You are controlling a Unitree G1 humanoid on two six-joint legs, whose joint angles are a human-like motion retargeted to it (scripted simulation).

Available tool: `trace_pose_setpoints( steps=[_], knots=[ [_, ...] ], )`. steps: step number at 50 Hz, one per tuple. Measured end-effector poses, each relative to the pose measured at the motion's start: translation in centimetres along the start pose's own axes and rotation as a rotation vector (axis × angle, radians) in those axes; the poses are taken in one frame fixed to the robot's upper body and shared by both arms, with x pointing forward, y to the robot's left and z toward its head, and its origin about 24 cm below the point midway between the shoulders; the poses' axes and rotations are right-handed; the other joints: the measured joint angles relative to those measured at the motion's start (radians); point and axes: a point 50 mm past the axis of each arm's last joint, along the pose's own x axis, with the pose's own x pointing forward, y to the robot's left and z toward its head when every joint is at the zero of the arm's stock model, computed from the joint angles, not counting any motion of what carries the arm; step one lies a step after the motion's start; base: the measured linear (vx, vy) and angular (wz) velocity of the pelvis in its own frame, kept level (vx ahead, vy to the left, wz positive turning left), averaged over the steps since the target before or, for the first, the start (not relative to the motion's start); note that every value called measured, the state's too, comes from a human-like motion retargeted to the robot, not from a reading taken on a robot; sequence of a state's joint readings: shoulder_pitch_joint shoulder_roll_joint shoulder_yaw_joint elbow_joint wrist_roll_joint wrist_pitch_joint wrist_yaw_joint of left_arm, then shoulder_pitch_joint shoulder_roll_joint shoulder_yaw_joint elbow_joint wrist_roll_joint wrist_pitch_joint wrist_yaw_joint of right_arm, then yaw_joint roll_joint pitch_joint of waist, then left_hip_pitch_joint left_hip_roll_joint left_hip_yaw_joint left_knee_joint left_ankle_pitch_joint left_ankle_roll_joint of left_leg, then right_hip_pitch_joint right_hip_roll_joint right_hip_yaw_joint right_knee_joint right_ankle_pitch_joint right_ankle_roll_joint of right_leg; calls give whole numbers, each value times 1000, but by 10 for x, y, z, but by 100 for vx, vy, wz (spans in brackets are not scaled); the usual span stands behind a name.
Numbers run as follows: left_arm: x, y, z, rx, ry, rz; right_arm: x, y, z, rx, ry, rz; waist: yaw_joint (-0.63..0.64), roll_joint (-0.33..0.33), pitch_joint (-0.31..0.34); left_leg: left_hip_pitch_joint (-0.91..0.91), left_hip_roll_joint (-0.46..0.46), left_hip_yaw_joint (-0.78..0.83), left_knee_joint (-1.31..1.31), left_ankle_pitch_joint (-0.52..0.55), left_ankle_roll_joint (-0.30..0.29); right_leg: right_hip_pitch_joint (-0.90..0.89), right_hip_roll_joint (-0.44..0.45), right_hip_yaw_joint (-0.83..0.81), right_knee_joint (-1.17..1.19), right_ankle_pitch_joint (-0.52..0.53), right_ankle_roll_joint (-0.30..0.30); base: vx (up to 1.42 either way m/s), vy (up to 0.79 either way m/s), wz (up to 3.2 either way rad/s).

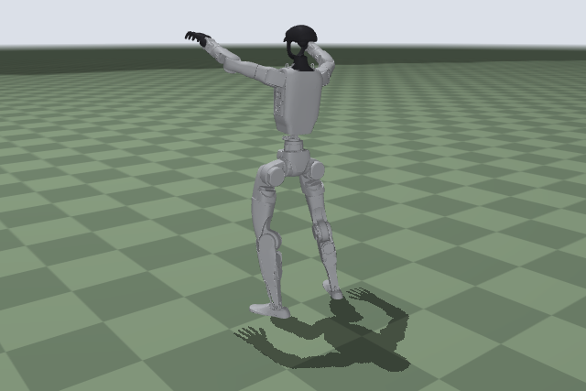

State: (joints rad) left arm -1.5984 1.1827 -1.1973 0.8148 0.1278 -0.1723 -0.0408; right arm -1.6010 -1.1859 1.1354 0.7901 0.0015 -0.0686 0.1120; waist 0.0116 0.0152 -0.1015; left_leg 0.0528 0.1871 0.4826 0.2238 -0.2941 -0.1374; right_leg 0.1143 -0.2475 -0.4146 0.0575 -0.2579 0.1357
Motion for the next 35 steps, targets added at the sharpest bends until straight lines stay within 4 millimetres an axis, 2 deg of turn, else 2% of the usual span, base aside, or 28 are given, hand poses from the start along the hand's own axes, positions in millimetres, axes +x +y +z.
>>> trace_pose_setpoints(
  steps=[12, 24, 30, 35],
  knots=[
    [5, -1, 13, -3, -42, 5, -4, 2, -15, 21, 54, -1, 1, -8, 20, -10, 5, -13, 10, -7, 14, -3, 1, -13, 20, -19, -1, -1, 0, 1],
    [2, 11, 20, 17, -81, 50, -10, -3, -22, 16, 65, -20, 7, -14, 79, -81, 18, -26, 64, -6, 29, -77, -11, -2, 84, -32, 0, -5, -1, 2],
    [-2, 20, 13, -3, -56, 140, -12, -11, -24, 15, 63, -91, -8, -16, 162, -141, 23, -48, 110, 1, 30, -134, -27, 1, 145, -39, 2, -11, 0, 10],
    [-3, 29, 8, -58, -32, 249, -14, -22, -25, -10, 73, -187, -10, -20, 295, -193, 35, -59, 185, -13, 16, -206, -54, 22, 261, -82, -5, -18, -1, 0]
  ],
)
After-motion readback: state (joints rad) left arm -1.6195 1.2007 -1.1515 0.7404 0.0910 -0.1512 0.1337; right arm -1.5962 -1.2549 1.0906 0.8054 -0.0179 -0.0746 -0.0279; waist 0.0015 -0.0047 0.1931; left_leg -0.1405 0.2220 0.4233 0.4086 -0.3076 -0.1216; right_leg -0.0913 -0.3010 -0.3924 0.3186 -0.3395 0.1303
